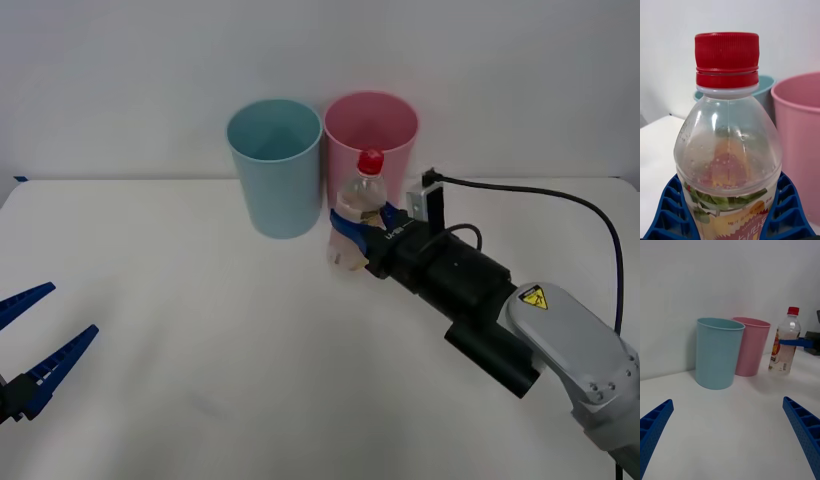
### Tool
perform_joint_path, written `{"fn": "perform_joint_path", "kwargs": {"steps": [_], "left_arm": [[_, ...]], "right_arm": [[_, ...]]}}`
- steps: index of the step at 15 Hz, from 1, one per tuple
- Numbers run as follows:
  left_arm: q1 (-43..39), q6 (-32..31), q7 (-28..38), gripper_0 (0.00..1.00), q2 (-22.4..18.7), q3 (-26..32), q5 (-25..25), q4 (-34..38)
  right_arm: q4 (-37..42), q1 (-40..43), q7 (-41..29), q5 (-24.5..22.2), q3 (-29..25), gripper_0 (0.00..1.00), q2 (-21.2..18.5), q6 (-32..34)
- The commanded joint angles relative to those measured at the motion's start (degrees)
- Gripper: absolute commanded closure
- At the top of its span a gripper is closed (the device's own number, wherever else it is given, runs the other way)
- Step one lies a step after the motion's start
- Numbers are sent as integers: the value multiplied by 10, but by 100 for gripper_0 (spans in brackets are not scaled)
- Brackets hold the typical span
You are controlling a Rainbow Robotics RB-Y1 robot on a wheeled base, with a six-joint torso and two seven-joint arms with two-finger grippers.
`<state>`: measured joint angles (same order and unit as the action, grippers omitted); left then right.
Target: Grasp the object on the table and drop it into the matching bin: aluminum can to the light blue bin, PET bottle to the pink bin.
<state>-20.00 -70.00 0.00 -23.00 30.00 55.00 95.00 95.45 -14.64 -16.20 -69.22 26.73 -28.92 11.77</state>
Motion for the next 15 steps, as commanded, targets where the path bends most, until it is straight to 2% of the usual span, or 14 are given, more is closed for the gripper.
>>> {"fn": "perform_joint_path", "kwargs": {"steps": [1, 6, 9, 12, 15], "left_arm": [[0, 0, 0, 0, 0, 0, 0, 0], [0, 0, 0, 0, 0, 0, 0, 0], [0, 0, 0, 0, 0, 0, 0, 0], [0, 0, 0, 0, 0, 0, 0, 0], [0, 0, 0, 0, 0, 0, 0, 0]], "right_arm": [[54, 10, -23, 0, -23, 100, -3, 0], [123, 3, -125, -2, -60, 100, -23, -4], [129, -26, -139, -2, -80, 100, -40, -4], [104, -78, -143, -2, -85, 100, -64, -3], [25, -159, -146, 5, -87, 100, -76, 29]]}}
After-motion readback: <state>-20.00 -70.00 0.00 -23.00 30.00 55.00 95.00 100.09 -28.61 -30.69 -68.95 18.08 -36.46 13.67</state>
